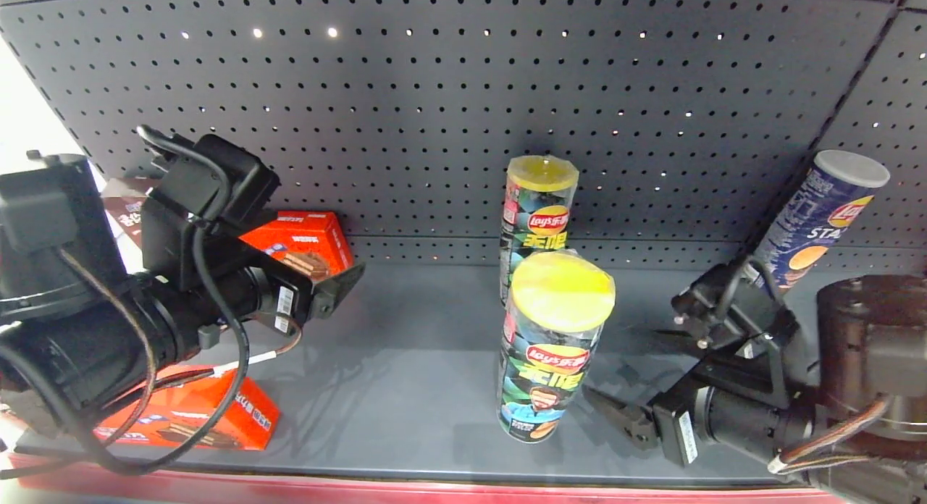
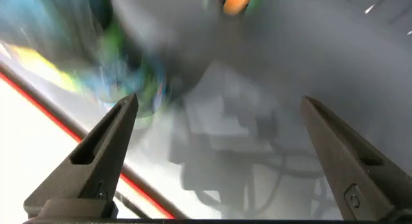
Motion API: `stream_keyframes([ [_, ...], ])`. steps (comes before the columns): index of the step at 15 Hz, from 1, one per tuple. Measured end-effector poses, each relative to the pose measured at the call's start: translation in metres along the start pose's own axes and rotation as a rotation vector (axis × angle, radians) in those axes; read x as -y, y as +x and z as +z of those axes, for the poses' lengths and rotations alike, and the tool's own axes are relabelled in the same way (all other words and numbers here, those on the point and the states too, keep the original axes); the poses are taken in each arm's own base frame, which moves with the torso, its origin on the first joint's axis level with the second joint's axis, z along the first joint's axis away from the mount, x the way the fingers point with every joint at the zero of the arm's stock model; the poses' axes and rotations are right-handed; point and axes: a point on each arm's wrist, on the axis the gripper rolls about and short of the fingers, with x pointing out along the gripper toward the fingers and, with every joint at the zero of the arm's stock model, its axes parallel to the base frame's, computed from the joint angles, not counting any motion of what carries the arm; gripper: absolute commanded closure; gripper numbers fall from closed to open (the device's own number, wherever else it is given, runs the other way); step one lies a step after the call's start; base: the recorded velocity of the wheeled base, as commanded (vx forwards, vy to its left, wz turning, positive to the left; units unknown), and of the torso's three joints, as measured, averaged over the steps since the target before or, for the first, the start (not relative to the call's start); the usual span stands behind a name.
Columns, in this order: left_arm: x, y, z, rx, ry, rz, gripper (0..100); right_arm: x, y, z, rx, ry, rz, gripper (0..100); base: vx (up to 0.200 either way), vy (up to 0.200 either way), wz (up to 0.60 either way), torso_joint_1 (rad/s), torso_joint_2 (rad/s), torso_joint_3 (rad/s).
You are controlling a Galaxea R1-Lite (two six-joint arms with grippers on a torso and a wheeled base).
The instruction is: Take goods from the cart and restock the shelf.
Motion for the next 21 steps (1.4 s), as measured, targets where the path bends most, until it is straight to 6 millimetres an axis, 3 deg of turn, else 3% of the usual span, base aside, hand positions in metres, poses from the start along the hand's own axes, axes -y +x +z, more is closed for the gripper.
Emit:
stream_keyframes([
  [5,-0.014,-0.057,0.023,0.156,-0.028,0.025,0,0.017,-0.056,0.034,0.304,0.036,-0.036,0,0.0,0.0,0.0,0.0,0.0,0.0],
  [9,-0.018,-0.12,0.012,0.24,-0.039,0.003,0,0.032,-0.11,0.023,0.389,0.04,-0.069,0,0.0,0.0,0.0,0.0,0.0,0.0],
  [13,-0.022,-0.184,-0.029,0.251,-0.038,-0.015,0,0.043,-0.158,-0.014,0.36,0.032,-0.08,0,0.0,0.0,0.0,0.0,0.0,0.0],
  [16,-0.021,-0.223,-0.072,0.189,-0.01,-0.038,0,0.049,-0.189,-0.044,0.321,0.023,-0.087,0,0.0,0.0,0.0,0.0,0.0,0.0],
  [18,-0.017,-0.242,-0.103,0.132,0.016,-0.058,0,0.052,-0.206,-0.068,0.279,0.015,-0.088,0,0.0,0.0,0.0,0.0,0.0,0.0],
  [21,-0.007,-0.248,-0.139,0.113,0.025,-0.065,0,0.052,-0.216,-0.098,0.268,0.018,-0.08,0,0.0,0.0,0.0,0.0,0.0,0.0],
])
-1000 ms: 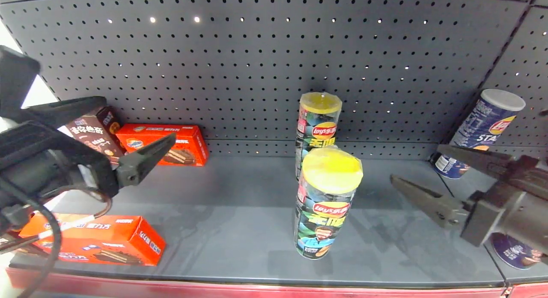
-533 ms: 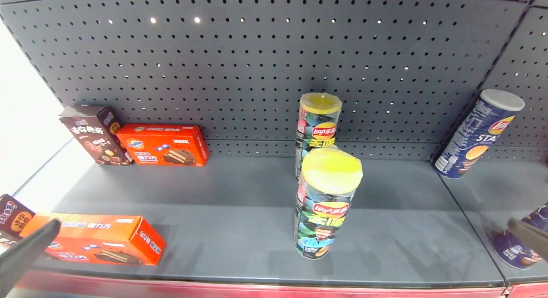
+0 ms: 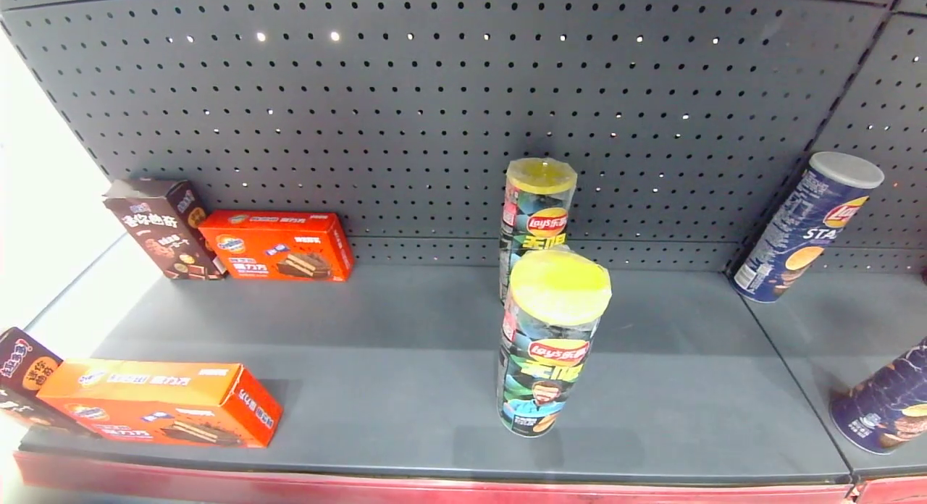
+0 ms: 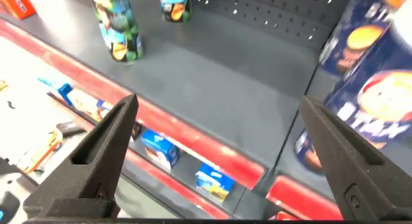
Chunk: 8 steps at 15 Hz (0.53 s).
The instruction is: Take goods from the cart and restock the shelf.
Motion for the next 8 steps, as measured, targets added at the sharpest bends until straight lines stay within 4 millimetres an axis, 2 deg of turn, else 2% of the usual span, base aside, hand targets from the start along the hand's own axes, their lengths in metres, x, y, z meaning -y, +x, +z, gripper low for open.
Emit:
stream_keyframes([
  [4,0.013,0.003,-0.032,-0.028,0.004,-0.046,0,-0.005,0.001,-0.037,-0.051,0.007,0.021,0,0.0,0.0,0.0,0.0,0.0,0.0],
  [7,0.018,0.007,-0.039,-0.078,0.005,-0.044,0,-0.011,0.006,-0.07,-0.145,-0.016,0.027,0,0.0,0.0,0.0,0.0,0.0,0.0],
  [8,0.019,0.009,-0.038,-0.109,0.003,-0.024,0,-0.013,0.006,-0.075,-0.162,-0.017,0.008,0,0.0,0.0,0.0,0.0,0.0,0.0],
])
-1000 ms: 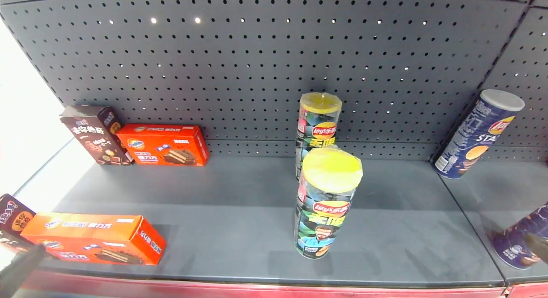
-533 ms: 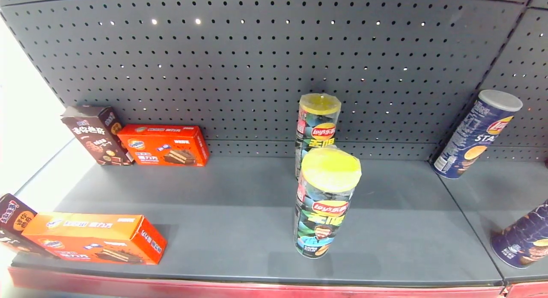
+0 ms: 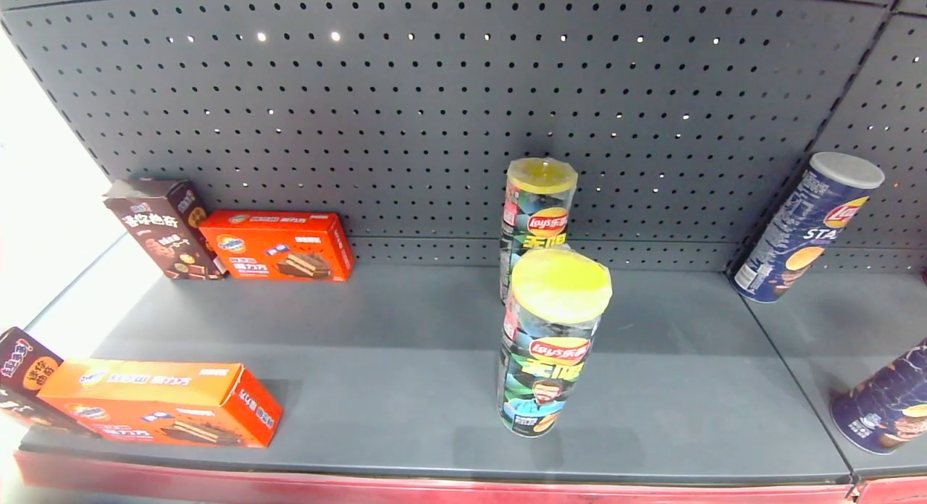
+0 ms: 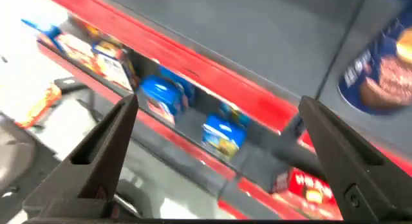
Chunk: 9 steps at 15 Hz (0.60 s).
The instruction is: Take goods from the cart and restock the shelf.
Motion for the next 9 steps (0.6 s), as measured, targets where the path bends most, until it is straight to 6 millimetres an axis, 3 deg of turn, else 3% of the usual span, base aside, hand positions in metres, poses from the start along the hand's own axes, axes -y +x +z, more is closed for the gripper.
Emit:
stream_keyframes([
  [9,0.0089,0.0068,0.0052,-0.223,-0.134,0.401,0,-0.0048,0.0098,-0.0032,-0.209,0.171,-0.444,0,0.0,0.0,0.0,0.0,0.0,0.0],
])
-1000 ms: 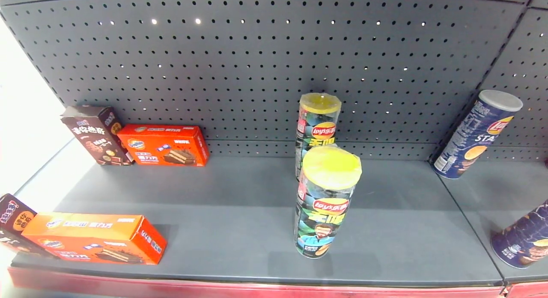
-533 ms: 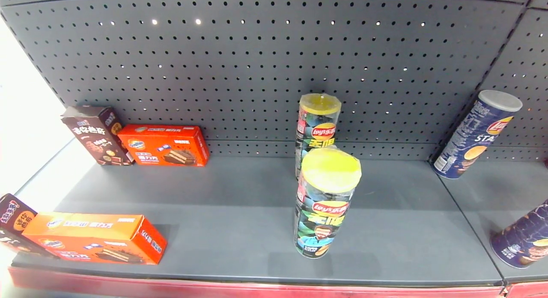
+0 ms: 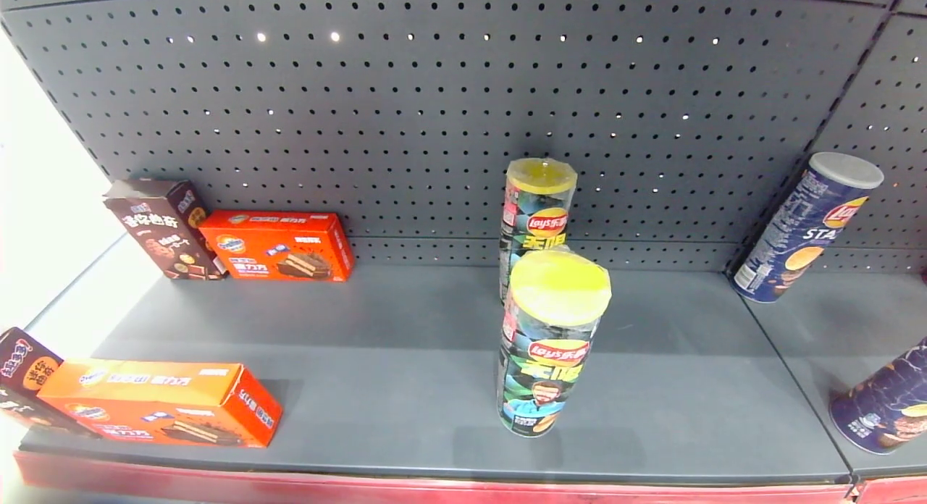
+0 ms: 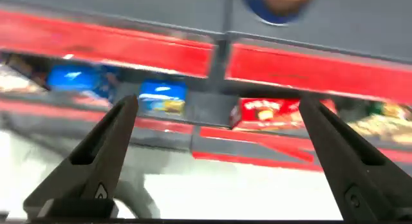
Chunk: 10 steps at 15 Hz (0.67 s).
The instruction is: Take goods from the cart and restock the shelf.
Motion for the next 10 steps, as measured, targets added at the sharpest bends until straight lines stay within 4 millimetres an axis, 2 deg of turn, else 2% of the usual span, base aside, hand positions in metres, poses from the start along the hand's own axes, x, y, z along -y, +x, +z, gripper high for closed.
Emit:
stream_keyframes([
  [2,0.001,-0.006,-0.003,0.06,-0.036,0.046,0,0.001,-0.006,-0.003,0.07,0.05,-0.063,0,0.0,0.0,0.0,0.0,0.0,0.0],
  [4,0.002,-0.009,-0.006,0.099,-0.068,0.063,0,0.003,-0.012,-0.003,0.224,0.144,-0.146,0,0.0,0.0,0.0,0.0,0.0,0.0],
  [6,0.002,-0.011,-0.007,0.121,-0.073,0.065,0,0.001,-0.011,-0.009,0.276,0.169,-0.059,0,0.0,0.0,0.0,0.0,0.0,0.0],
  [9,0.002,-0.012,-0.007,0.134,-0.109,0.065,0,-0.003,-0.012,-0.017,0.317,0.081,0.278,0,0.0,0.0,0.0,0.0,0.0,0.0],
  [10,0.002,-0.012,-0.007,0.134,-0.112,0.065,0,-0.002,-0.012,-0.018,0.327,0.076,0.285,0,0.0,0.0,0.0,0.0,0.0,0.0],
])
